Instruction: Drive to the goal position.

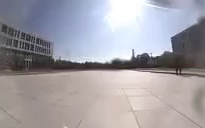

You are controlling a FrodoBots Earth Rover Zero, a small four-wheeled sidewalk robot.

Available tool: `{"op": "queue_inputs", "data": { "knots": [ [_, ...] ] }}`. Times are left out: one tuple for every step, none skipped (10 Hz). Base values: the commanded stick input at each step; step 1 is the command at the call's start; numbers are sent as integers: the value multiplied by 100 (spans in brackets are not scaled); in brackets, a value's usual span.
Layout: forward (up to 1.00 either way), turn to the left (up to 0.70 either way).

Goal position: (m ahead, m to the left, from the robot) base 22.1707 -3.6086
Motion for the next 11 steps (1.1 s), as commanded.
{"op": "queue_inputs", "data": {
  "knots": [
    [70, 0],
    [70, 0],
    [70, 0],
    [70, 0],
    [70, 0],
    [70, 0],
    [70, 0],
    [70, 0],
    [70, 0],
    [70, 0],
    [70, 0]
  ]
}}
